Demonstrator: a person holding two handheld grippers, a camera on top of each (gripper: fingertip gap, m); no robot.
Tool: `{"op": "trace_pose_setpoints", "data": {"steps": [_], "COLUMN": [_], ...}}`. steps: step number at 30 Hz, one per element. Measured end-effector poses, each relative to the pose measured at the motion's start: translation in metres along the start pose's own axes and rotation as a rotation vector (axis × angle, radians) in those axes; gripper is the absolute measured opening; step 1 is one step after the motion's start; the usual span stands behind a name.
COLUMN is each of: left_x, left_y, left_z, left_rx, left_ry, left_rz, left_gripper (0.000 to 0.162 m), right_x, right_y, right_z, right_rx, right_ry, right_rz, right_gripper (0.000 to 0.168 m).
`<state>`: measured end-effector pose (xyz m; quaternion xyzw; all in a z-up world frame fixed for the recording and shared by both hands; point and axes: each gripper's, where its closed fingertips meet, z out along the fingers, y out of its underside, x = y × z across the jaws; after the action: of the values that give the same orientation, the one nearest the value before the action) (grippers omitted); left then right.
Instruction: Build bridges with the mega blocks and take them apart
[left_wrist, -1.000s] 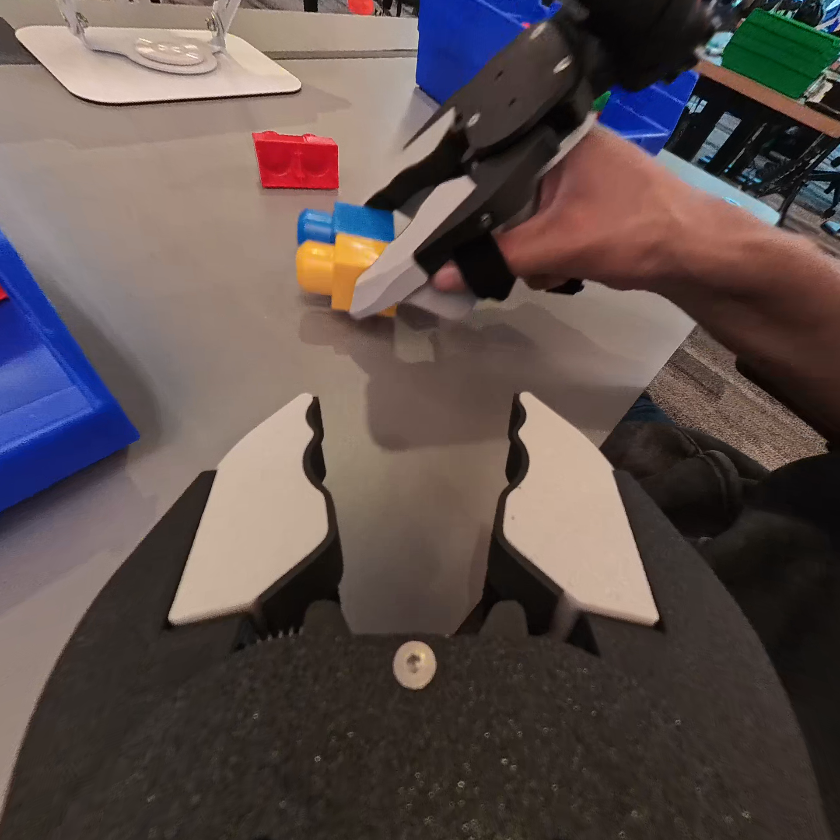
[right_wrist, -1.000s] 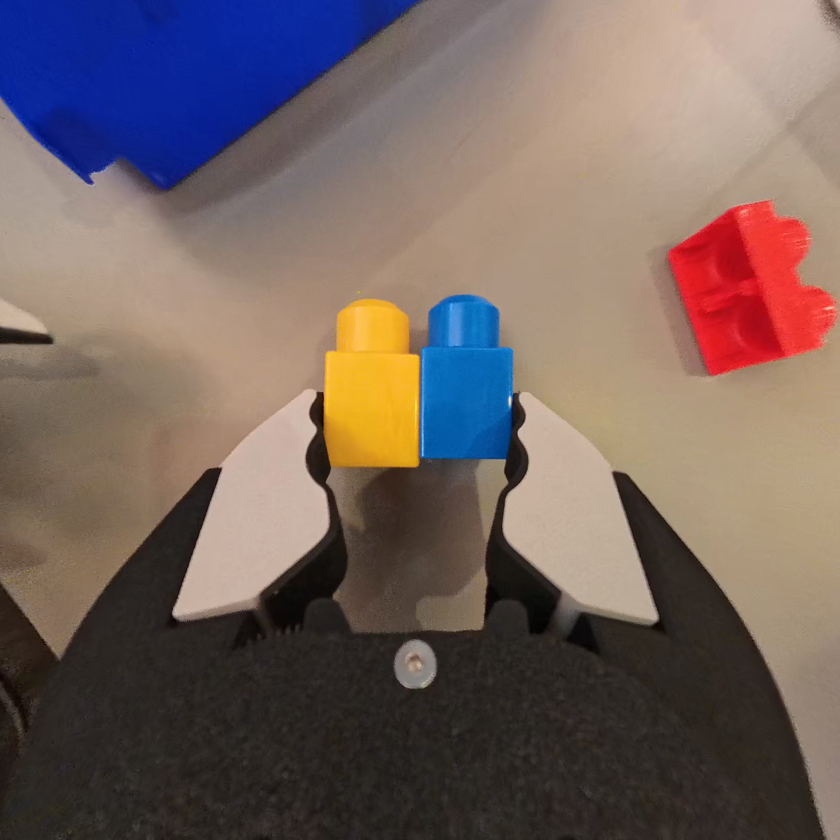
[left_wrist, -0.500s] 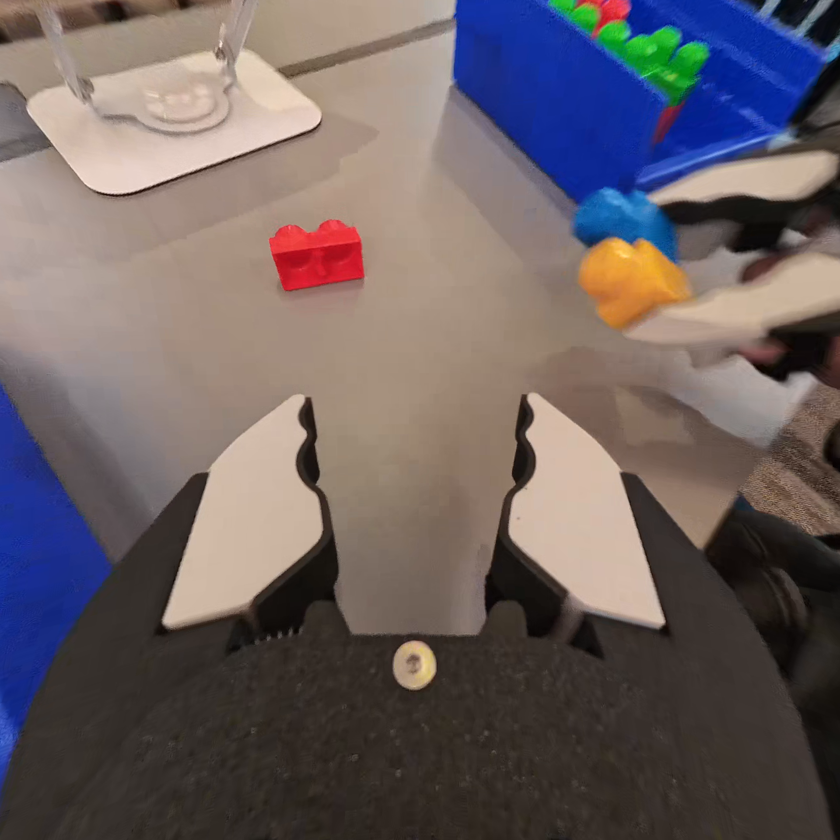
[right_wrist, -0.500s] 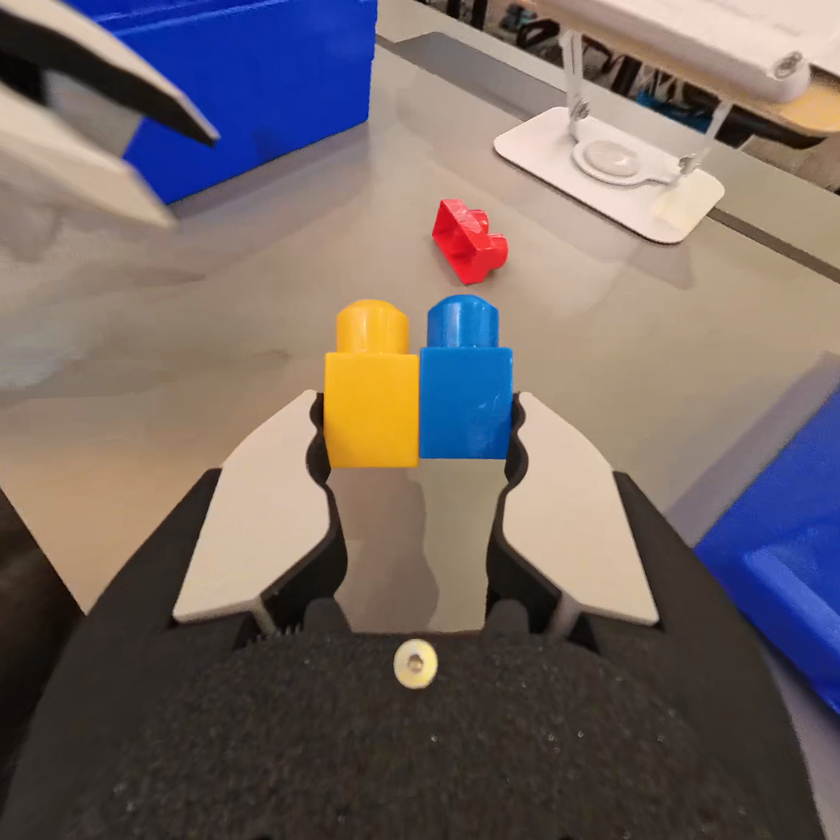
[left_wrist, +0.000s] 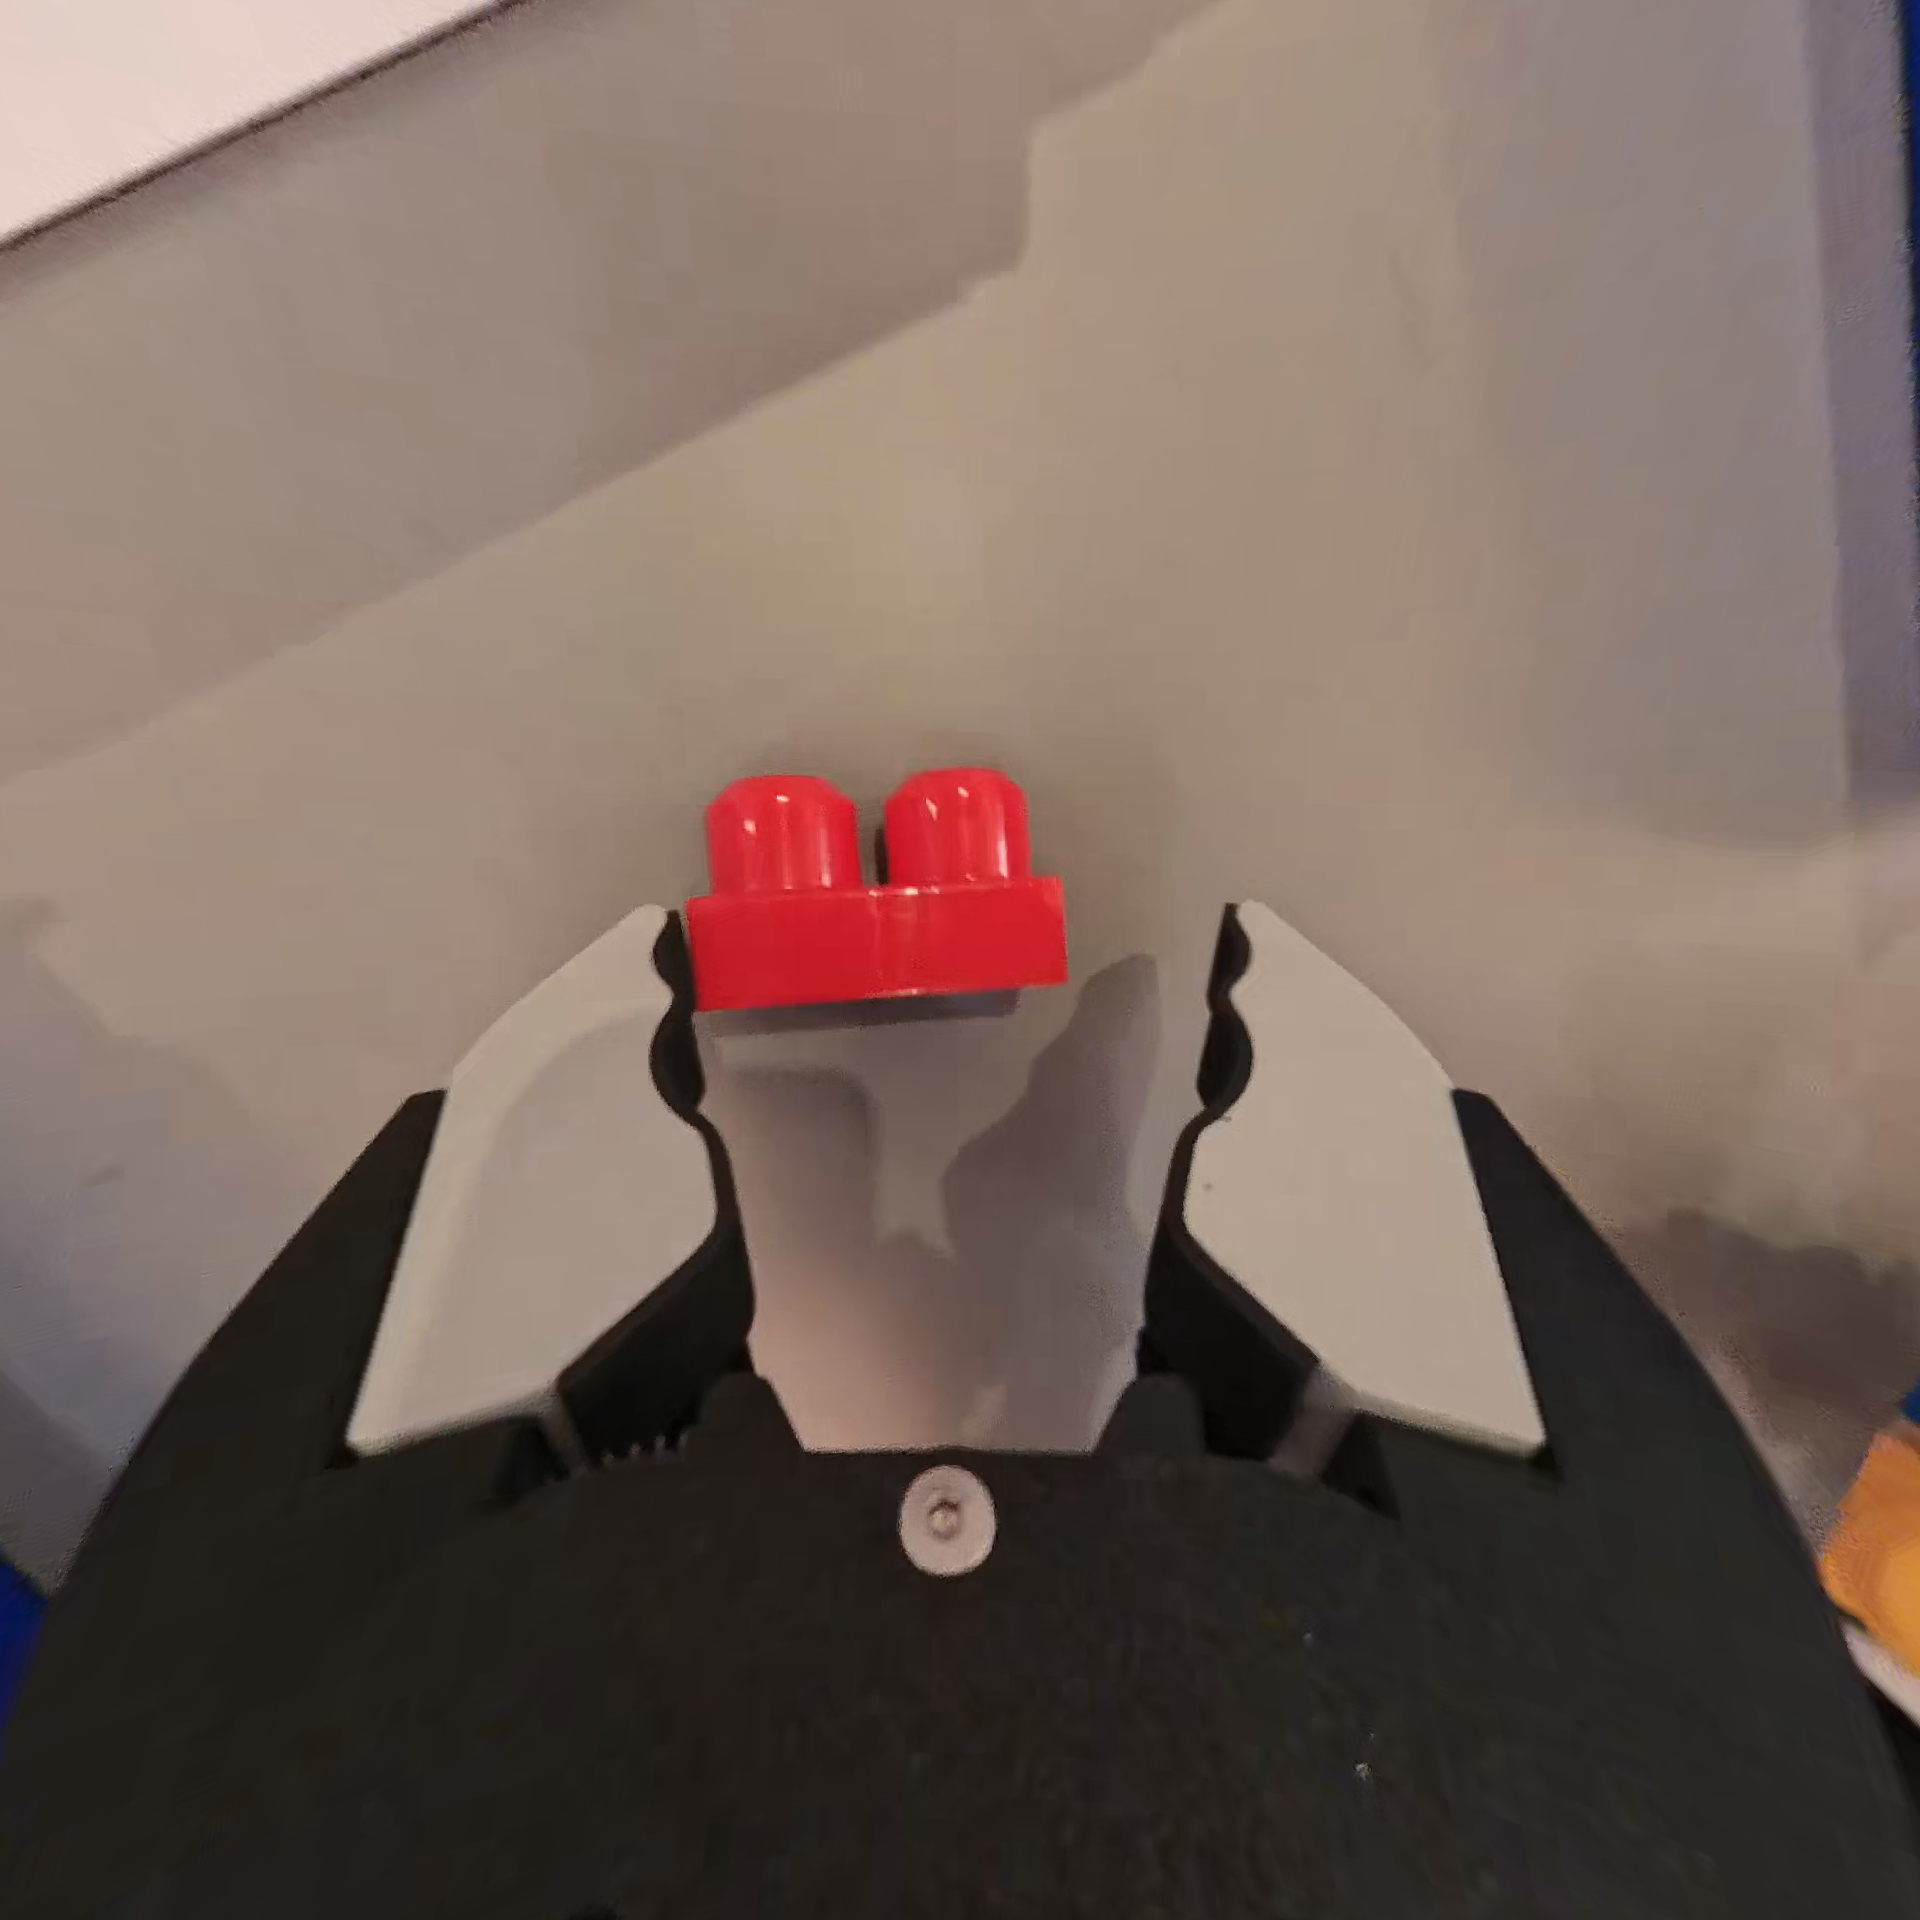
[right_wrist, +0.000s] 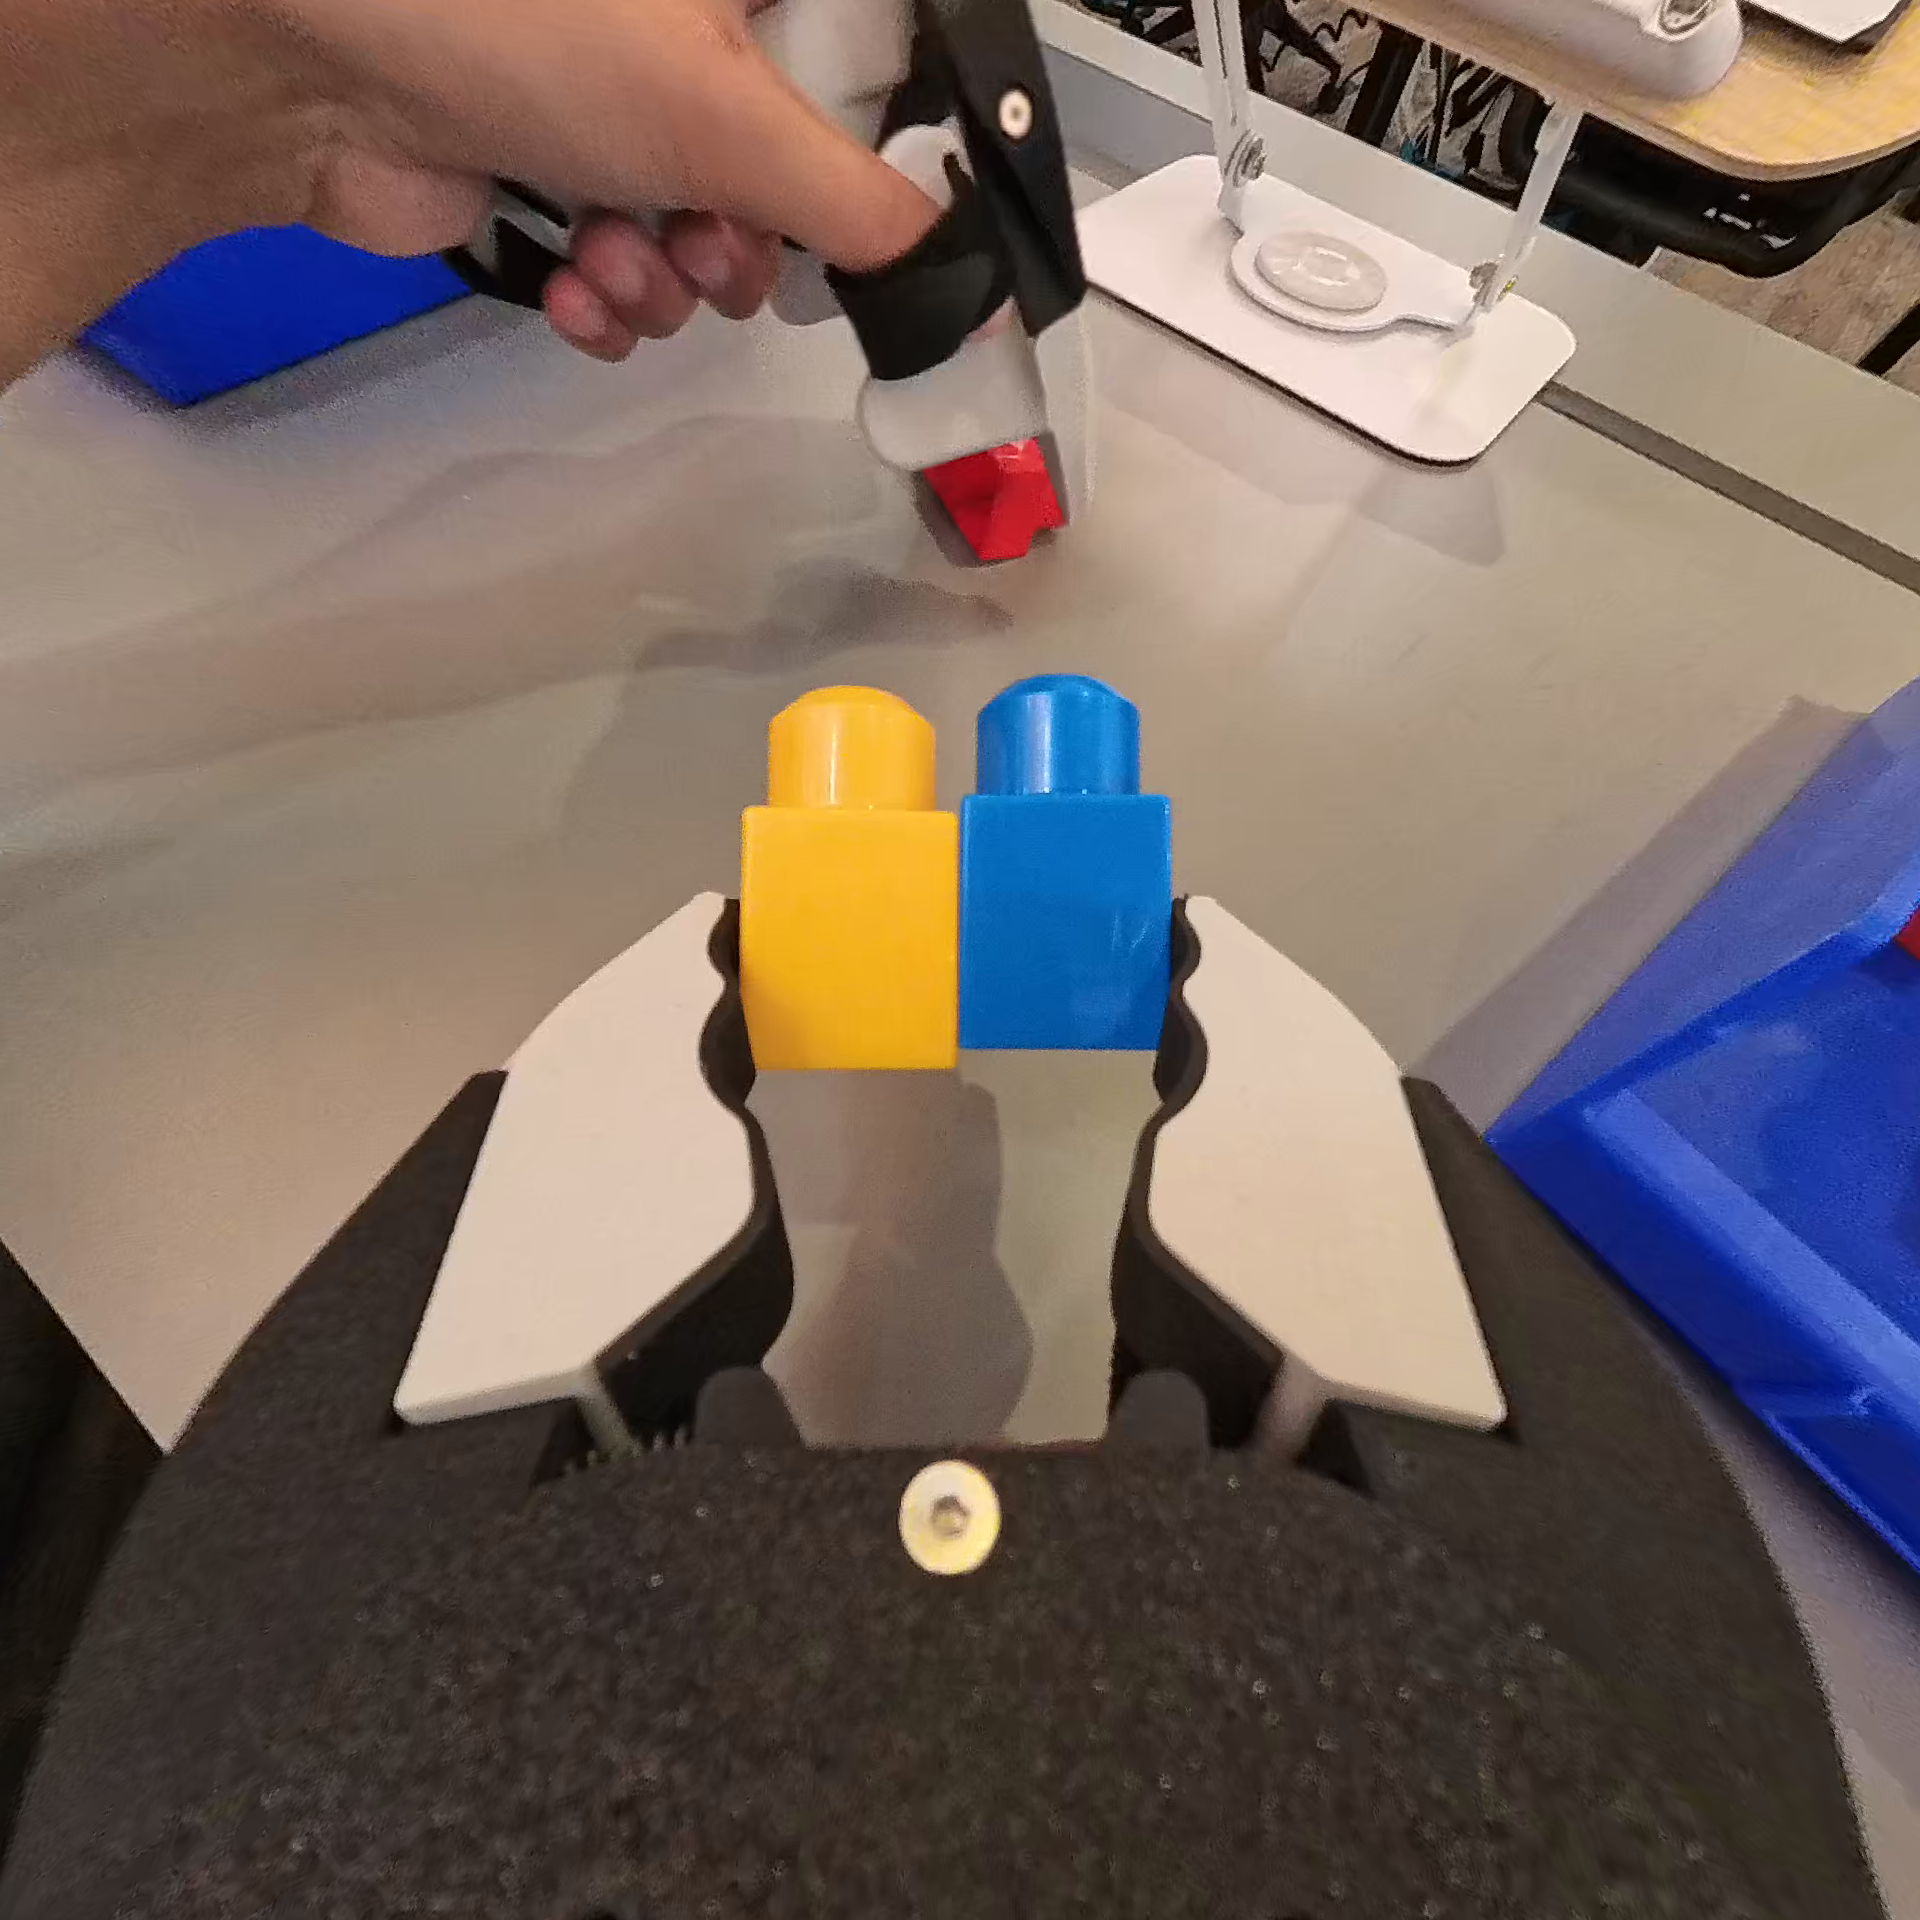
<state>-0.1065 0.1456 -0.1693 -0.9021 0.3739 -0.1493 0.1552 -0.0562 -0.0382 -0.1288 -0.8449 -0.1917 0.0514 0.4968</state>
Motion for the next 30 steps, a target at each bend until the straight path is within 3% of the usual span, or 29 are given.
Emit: {"op": "trace_pose_setpoints", "data": {"steps": [3,5,7,11,13,16,19,22,25,30], "left_x": [-0.011,-0.015,-0.014,-0.014,0.000,0.044,0.075,0.084,0.092,0.099], "left_y": [0.000,0.008,0.011,0.006,-0.003,-0.016,0.000,0.023,0.038,0.038], "left_z": [0.007,0.013,0.020,0.018,0.007,-0.046,-0.122,-0.182,-0.208,-0.226], "left_rx": [-0.053,-0.129,-0.170,-0.127,0.007,0.316,0.567,0.783,0.890,1.067], "left_ry": [-0.092,-0.151,-0.171,-0.141,0.018,0.519,1.018,1.365,1.516,1.533], "left_rz": [-0.022,-0.005,0.032,0.082,0.083,0.024,0.072,0.098,0.120,0.109], "left_gripper": [0.085,0.090,0.080,0.075,0.075,0.075,0.075,0.075,0.075,0.075], "right_x": [-0.001,-0.002,-0.003,-0.002,0.001,-0.003,-0.021,-0.042,-0.057,-0.076], "right_y": [-0.001,0.000,0.000,0.003,0.003,-0.003,-0.022,-0.055,-0.087,-0.124], "right_z": [-0.001,-0.001,-0.001,0.000,-0.001,-0.004,-0.009,-0.012,-0.007,0.002], "right_rx": [0.000,-0.007,-0.007,-0.004,0.013,0.070,0.196,0.341,0.415,0.456], "right_ry": [0.003,0.005,0.008,-0.005,-0.011,-0.097,-0.312,-0.515,-0.535,-0.565], "right_rz": [-0.011,-0.021,-0.033,-0.009,0.014,0.104,0.283,0.360,0.267,0.260], "right_gripper": [0.076,0.076,0.076,0.076,0.076,0.076,0.076,0.076,0.076,0.076]}}
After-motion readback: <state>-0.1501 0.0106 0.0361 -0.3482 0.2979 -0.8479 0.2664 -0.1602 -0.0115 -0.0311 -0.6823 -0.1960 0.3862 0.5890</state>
